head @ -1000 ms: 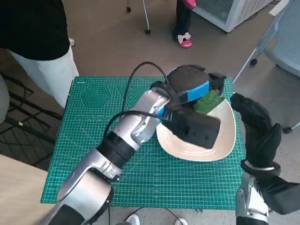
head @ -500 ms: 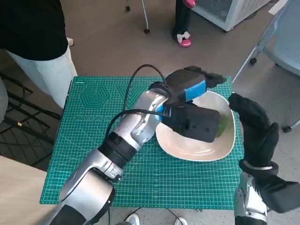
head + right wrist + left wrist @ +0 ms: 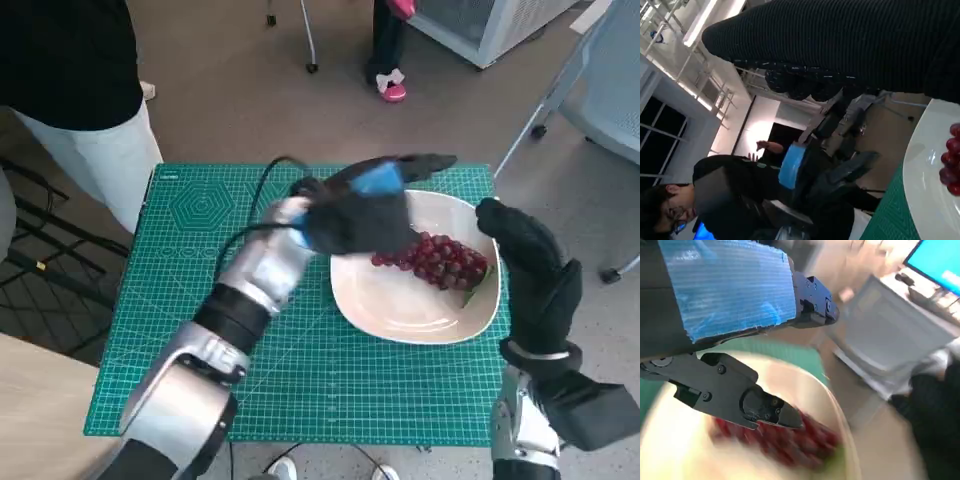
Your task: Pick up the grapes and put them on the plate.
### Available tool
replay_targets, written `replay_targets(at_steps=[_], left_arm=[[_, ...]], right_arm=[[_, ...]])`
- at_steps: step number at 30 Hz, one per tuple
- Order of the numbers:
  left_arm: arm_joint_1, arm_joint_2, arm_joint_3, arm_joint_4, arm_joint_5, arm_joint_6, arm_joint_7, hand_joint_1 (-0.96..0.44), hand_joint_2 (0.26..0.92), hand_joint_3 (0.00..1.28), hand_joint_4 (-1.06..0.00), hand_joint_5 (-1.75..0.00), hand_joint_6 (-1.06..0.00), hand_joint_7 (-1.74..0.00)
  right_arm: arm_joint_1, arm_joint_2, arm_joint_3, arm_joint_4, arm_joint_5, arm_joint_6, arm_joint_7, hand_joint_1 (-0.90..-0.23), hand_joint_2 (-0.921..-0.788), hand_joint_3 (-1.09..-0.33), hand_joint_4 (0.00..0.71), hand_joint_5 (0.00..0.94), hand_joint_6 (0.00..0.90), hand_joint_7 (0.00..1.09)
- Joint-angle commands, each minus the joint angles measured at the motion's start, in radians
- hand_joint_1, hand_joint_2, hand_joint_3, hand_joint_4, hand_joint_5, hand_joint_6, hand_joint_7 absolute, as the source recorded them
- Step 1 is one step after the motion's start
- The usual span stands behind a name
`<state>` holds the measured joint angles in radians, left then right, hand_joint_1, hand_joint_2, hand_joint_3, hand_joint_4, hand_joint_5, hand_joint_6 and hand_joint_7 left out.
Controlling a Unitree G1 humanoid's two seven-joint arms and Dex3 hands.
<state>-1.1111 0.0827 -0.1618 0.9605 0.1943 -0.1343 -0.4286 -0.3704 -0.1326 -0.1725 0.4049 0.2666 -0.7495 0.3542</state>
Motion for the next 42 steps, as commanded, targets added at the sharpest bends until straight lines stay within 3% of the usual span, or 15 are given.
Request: replay_targets(at_steps=[1, 9, 16, 24, 34, 42], left_arm=[[0.062, 0.028, 0.109, -0.041, -0.133, -0.001, -0.052, -0.46, 0.921, 0.1, -0.17, -0.01, -0.3, -0.02], [0.225, 0.038, 0.248, -0.188, -0.323, -0.08, -0.1, -0.38, 0.921, 0.15, -0.22, -0.02, -0.33, -0.03], [0.346, 0.054, 0.336, -0.239, -0.444, -0.168, -0.164, -0.35, 0.921, 0.22, -0.1, 0.0, -0.24, 0.0], [0.48, 0.072, 0.417, -0.3, -0.539, -0.267, -0.203, -0.35, 0.921, 0.28, -0.03, 0.0, -0.16, 0.0], [0.592, 0.028, 0.48, -0.369, -0.708, -0.238, -0.286, -0.42, 0.921, 0.23, -0.13, -0.04, -0.23, -0.03], [0.632, 0.026, 0.472, -0.374, -0.721, -0.245, -0.329, -0.43, 0.921, 0.23, -0.23, -0.03, -0.27, -0.03]], right_arm=[[0.01, 0.005, 0.009, 0.003, -0.017, 0.009, -0.008, -0.625, -0.921, -0.852, 0.41, 0.001, 0.15, 0.19], [0.005, 0.009, 0.025, -0.006, -0.033, 0.016, -0.018, -0.632, -0.921, -0.855, 0.409, 0.0, 0.149, 0.2], [0.0, 0.009, 0.042, -0.023, -0.059, 0.029, -0.029, -0.634, -0.921, -0.866, 0.407, 0.0, 0.141, 0.19], [-0.012, 0.002, 0.058, -0.034, -0.05, 0.059, -0.016, -0.633, -0.921, -0.873, 0.403, 0.0, 0.134, 0.2], [-0.031, 0.001, 0.072, -0.04, -0.04, 0.082, 0.0, -0.629, -0.921, -0.877, 0.398, 0.0, 0.126, 0.2], [-0.047, 0.002, 0.08, -0.03, -0.046, 0.08, 0.005, -0.629, -0.921, -0.882, 0.393, 0.0, 0.116, 0.21]])
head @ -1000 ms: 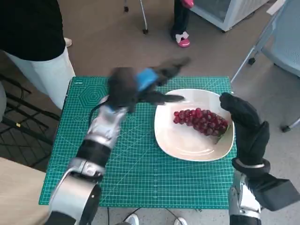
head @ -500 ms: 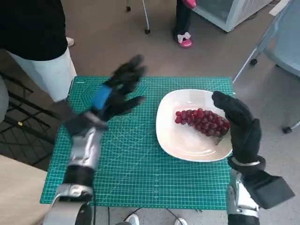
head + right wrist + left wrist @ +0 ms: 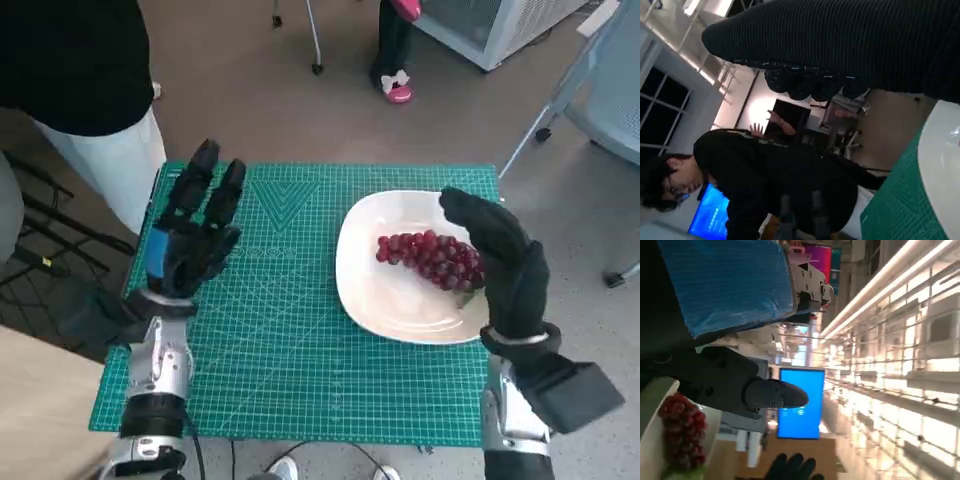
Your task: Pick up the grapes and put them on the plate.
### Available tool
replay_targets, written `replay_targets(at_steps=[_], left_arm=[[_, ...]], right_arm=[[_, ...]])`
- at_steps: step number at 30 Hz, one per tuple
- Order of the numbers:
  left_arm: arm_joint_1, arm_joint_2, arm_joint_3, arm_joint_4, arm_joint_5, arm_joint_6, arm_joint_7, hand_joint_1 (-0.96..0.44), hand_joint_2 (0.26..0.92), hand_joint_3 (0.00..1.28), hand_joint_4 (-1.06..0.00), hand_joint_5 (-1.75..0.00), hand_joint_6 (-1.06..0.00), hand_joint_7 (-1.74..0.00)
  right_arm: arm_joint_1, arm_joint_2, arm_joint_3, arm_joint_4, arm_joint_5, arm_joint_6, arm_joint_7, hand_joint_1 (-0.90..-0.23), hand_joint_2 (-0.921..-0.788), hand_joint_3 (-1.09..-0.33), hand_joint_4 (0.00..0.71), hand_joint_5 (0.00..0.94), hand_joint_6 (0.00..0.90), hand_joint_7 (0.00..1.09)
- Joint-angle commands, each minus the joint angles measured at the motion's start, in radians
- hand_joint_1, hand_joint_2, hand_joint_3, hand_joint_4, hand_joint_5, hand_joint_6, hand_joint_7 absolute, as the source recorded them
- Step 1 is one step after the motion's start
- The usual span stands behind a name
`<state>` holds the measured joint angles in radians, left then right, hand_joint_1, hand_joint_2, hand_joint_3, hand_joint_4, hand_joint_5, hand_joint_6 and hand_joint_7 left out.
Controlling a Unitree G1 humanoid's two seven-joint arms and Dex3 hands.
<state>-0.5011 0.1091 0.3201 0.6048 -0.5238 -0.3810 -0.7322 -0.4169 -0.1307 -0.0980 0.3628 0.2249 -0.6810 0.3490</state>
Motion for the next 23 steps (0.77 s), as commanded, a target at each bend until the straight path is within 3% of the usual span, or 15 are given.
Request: replay_targets(at_steps=[1, 23], left_arm=[[0.026, 0.001, -0.012, -0.021, 0.001, 0.002, -0.026, -0.43, 0.921, 0.23, -0.23, -0.03, -0.28, -0.03], [0.053, 0.004, -0.058, -0.042, 0.065, -0.024, -0.004, -0.46, 0.921, 0.23, -0.24, -0.01, -0.31, -0.02]], right_arm=[[-0.002, -0.001, 0.006, 0.014, -0.005, 0.01, 0.011, -0.629, -0.921, -0.883, 0.393, 0.0, 0.115, 0.21], [-0.018, 0.001, 0.004, 0.045, 0.009, -0.006, 0.036, -0.641, -0.921, -0.878, 0.389, 0.0, 0.029, 0.37]])
